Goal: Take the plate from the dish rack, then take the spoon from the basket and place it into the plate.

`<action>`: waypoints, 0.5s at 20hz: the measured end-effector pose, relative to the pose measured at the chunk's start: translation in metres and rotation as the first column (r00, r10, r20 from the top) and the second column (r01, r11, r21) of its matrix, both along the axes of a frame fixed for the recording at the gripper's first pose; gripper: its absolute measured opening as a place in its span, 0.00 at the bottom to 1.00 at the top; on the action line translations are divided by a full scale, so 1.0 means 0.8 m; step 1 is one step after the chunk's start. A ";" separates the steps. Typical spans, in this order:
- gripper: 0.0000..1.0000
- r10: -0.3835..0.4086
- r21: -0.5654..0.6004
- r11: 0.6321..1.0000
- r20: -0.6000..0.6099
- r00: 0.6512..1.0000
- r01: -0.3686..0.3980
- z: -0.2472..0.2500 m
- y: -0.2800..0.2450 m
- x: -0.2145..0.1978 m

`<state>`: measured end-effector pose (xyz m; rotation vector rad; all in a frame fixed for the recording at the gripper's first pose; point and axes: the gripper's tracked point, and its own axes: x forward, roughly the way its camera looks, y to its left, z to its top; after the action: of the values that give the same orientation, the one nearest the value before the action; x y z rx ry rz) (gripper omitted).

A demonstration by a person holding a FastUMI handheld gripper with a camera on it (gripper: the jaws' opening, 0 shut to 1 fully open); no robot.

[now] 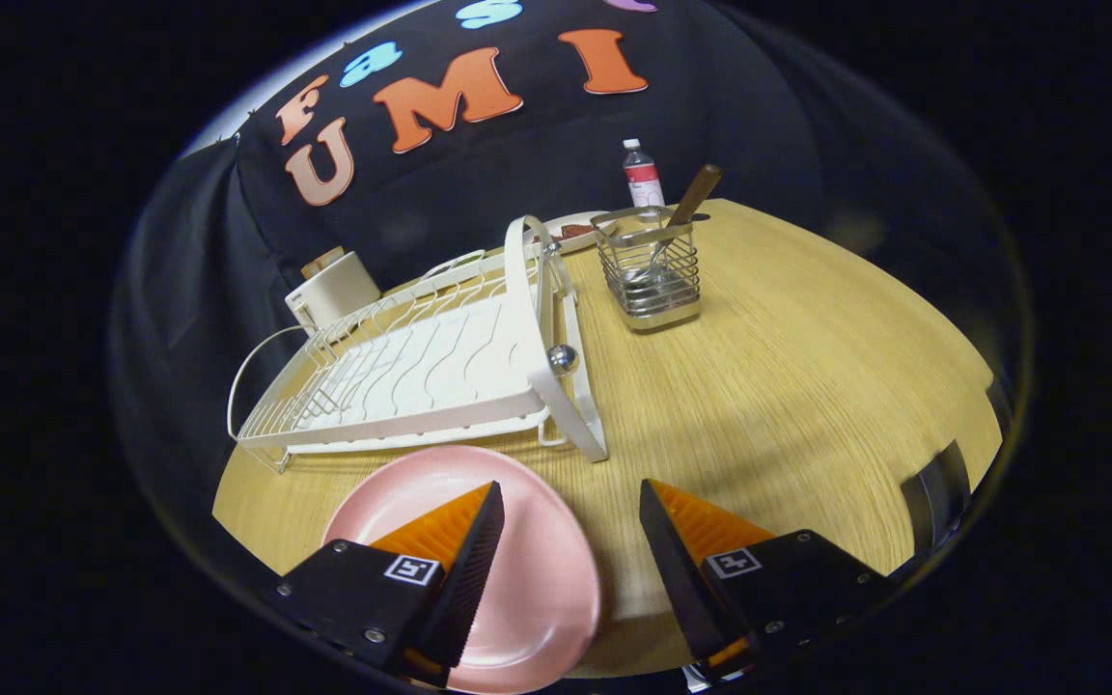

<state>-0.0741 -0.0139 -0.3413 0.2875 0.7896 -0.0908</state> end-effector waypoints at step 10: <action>0.88 -0.058 -0.189 0.974 0.311 0.949 0.122 0.127 -0.082 0.049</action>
<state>-0.0351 -0.0791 -0.2400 0.1354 0.4558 -0.2091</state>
